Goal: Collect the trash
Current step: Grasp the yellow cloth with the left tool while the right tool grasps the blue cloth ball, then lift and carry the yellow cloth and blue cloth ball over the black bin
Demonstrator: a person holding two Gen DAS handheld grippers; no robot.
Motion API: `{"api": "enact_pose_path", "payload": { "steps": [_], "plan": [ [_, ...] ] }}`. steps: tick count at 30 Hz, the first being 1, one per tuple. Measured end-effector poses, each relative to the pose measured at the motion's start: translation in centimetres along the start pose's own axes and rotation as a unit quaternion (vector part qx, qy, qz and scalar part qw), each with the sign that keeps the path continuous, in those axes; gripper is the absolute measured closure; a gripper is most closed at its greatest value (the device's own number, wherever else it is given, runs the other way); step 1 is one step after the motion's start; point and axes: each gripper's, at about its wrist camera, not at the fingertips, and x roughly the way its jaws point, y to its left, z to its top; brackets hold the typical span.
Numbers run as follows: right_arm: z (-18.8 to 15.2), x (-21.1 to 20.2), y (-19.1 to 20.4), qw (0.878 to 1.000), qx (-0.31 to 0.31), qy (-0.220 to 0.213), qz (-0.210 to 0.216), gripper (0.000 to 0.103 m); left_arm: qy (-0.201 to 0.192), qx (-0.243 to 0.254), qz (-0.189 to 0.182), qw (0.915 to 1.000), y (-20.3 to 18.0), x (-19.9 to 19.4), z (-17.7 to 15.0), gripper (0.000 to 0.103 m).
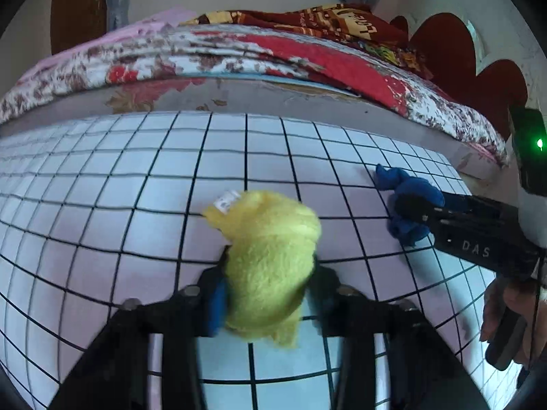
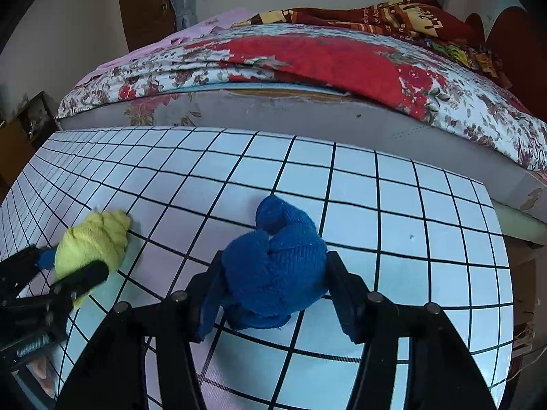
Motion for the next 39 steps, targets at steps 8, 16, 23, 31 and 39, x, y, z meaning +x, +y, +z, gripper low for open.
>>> {"api": "enact_pose_path", "payload": {
  "steps": [8, 16, 23, 31, 39],
  "plan": [
    [-1.6, -4.4, 0.0, 0.999, -0.013, -0.045, 0.015, 0.059, -0.033, 0.013, 0.012, 0.9993, -0.4, -3.2, -1.0, 0.07],
    [-4.8, -12.1, 0.4, 0.994, -0.012, -0.109, 0.012, 0.059, -0.055, 0.035, 0.034, 0.9973, -2.5, -8.4, -4.0, 0.07],
    [-8.5, -18.1, 1.4, 0.991, -0.016, -0.136, 0.012, 0.059, -0.067, 0.049, 0.057, 0.9949, -3.5, -13.2, -6.9, 0.07],
    [-12.8, -25.0, 2.8, 0.985, -0.025, -0.169, 0.014, 0.059, -0.096, 0.063, 0.079, 0.9902, -5.2, -19.5, -9.9, 0.07],
    [-17.1, -31.4, 3.2, 0.979, -0.024, -0.202, 0.016, 0.059, -0.133, 0.083, 0.078, 0.9845, -8.1, -25.4, -12.4, 0.07]
  ]
}}
